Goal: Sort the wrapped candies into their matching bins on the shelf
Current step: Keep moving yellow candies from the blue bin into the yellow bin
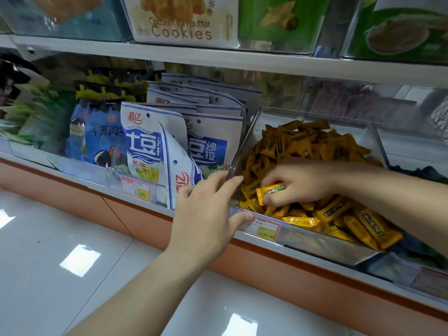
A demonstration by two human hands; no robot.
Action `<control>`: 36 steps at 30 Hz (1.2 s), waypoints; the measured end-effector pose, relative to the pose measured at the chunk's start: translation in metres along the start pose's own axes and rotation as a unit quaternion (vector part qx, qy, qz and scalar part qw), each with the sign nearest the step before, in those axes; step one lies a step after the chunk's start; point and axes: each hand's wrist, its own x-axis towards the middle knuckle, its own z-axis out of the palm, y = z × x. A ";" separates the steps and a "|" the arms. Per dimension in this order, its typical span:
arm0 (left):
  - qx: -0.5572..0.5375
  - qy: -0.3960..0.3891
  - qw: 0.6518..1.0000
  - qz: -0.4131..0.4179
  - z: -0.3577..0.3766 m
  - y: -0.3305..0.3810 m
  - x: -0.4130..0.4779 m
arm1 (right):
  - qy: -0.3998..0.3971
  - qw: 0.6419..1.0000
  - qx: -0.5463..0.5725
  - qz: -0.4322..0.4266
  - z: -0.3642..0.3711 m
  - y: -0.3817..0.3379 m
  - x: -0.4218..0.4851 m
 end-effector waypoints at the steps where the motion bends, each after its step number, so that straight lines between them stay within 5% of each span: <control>1: -0.004 -0.001 1.000 -0.001 0.000 0.000 0.000 | 0.027 0.999 -0.019 -0.007 -0.002 0.006 -0.003; 5: -0.012 -0.004 1.000 -0.001 0.001 -0.001 0.002 | 0.107 0.992 -0.072 0.001 -0.005 0.028 -0.006; 15: -0.006 -0.026 1.000 -0.001 -0.004 -0.001 0.004 | 0.104 0.993 -0.053 0.036 -0.010 0.011 -0.002; 24: -0.070 0.043 0.996 0.040 -0.027 0.040 0.018 | 0.348 0.927 -0.053 0.127 0.003 0.016 -0.106; 28: -0.101 -0.016 0.992 0.076 -0.018 0.090 0.042 | 0.398 0.877 0.032 0.269 0.034 0.054 -0.139; 36: -0.102 -0.183 0.955 0.209 0.038 0.182 0.117 | 0.377 0.878 0.163 0.246 0.059 0.080 -0.153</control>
